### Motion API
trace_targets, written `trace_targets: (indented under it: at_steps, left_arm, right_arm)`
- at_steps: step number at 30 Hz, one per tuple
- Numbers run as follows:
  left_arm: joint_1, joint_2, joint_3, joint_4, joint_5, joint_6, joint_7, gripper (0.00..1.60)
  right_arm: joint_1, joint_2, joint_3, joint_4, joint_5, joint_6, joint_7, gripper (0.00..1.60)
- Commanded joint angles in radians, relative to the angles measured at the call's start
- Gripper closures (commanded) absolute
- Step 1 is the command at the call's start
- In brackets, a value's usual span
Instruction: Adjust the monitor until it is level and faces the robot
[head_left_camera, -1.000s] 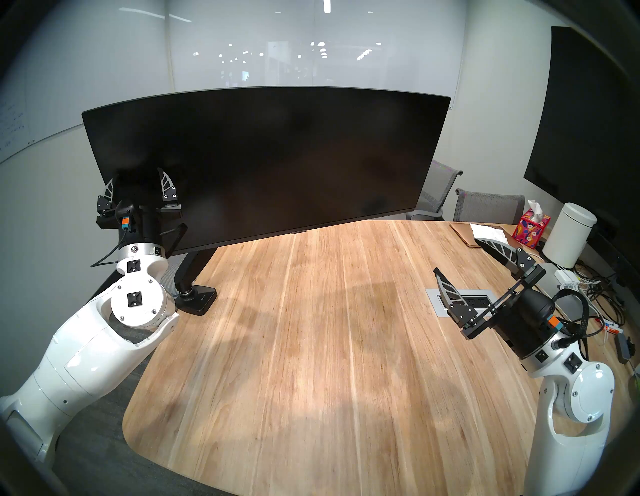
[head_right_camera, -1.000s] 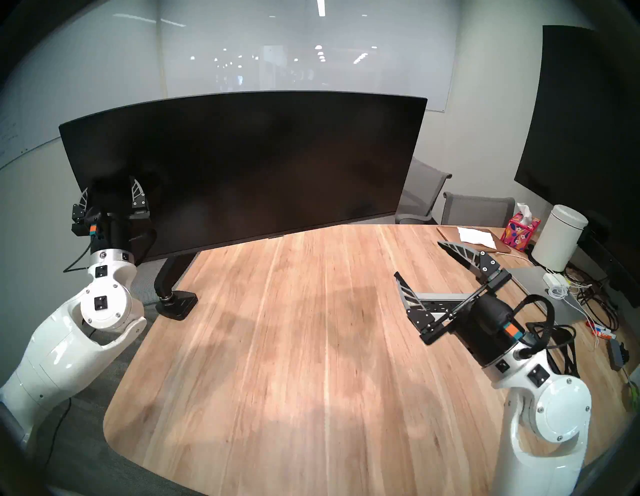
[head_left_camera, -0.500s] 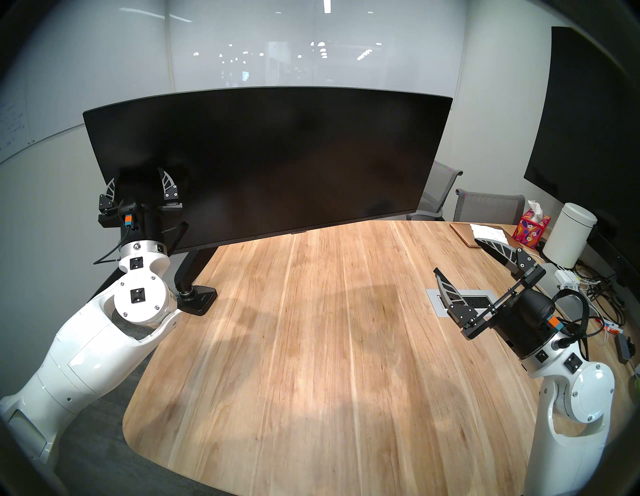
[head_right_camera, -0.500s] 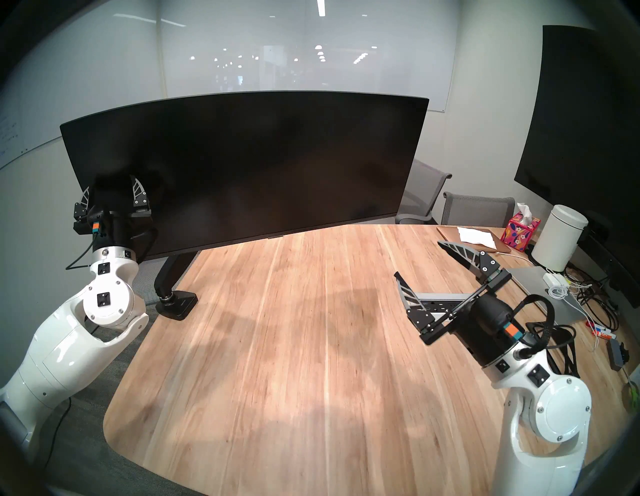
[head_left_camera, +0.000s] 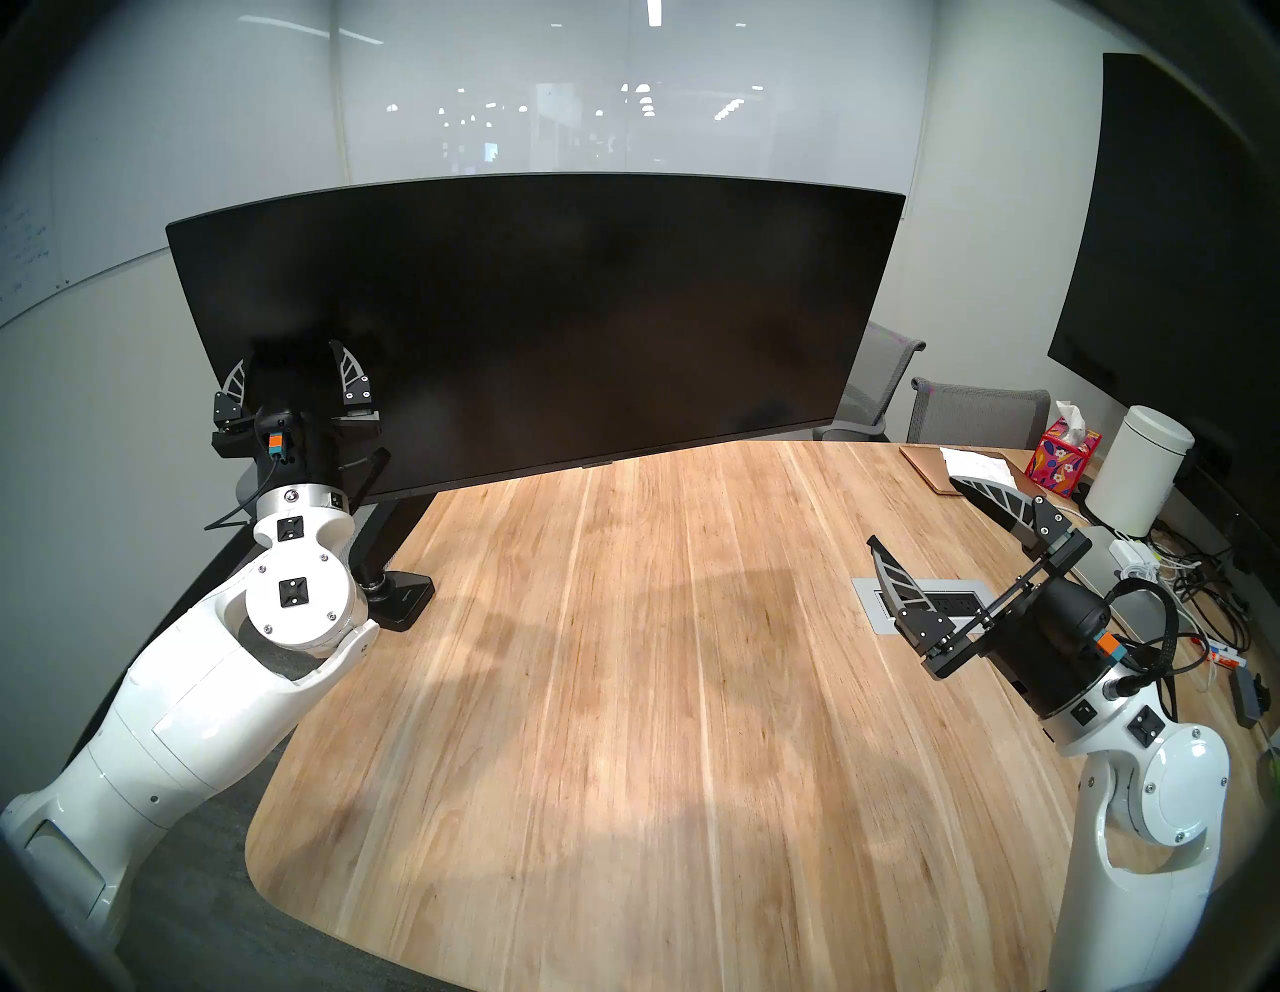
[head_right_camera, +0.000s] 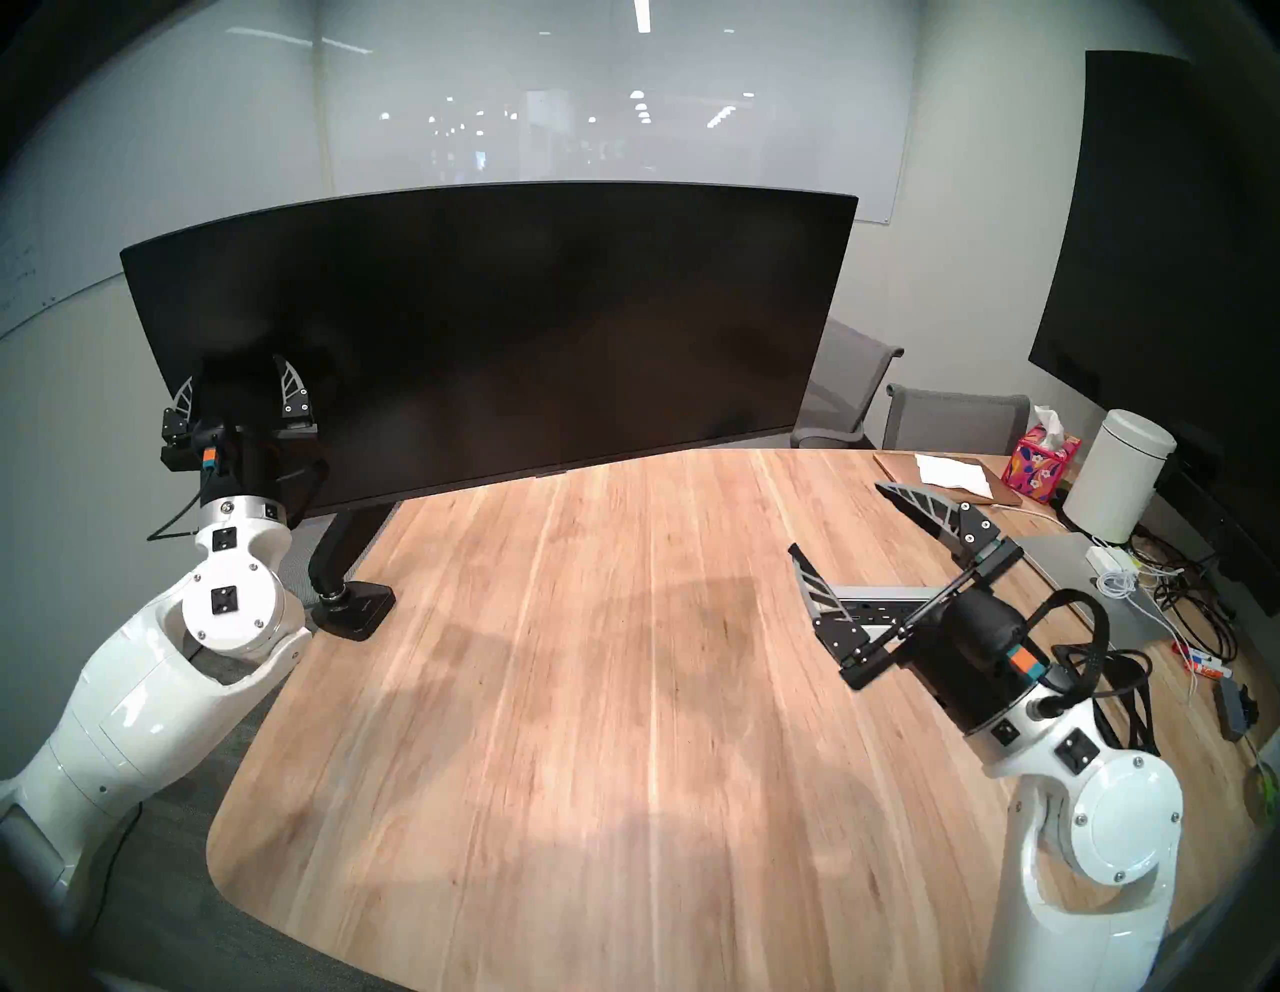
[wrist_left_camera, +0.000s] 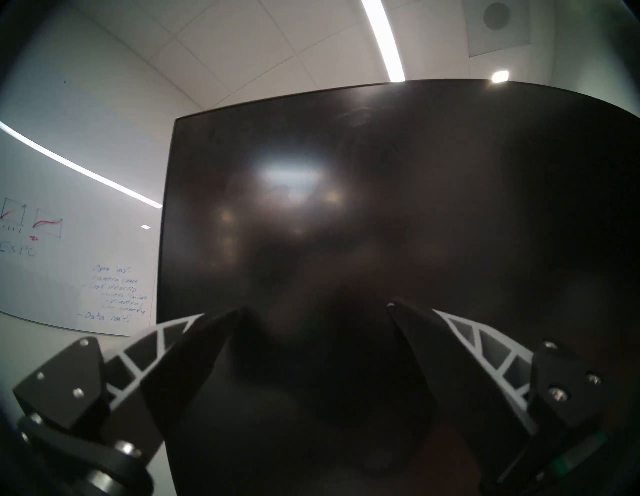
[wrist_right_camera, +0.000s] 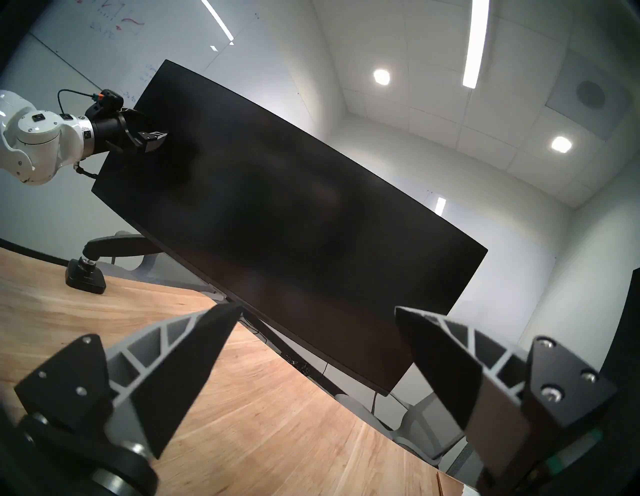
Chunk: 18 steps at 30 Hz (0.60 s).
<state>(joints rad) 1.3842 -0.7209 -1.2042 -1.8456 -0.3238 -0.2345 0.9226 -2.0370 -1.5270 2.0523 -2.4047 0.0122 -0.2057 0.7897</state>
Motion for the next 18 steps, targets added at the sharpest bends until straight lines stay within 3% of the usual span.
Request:
trace_targets:
  at_steps: [1,18]
  left_arm:
    - [-0.039,-0.017,-0.005,0.01,-0.018,0.012,-0.008,0.0]
    - [-0.059,-0.027,-0.007,0.032,-0.037,0.02,-0.02,0.0]
  right_arm:
    - [0.002,0.002,0.001,-0.017,0.006,-0.001,0.003,0.0]
    - [0.002,0.002,0.001,-0.017,0.006,-0.001,0.003,0.0]
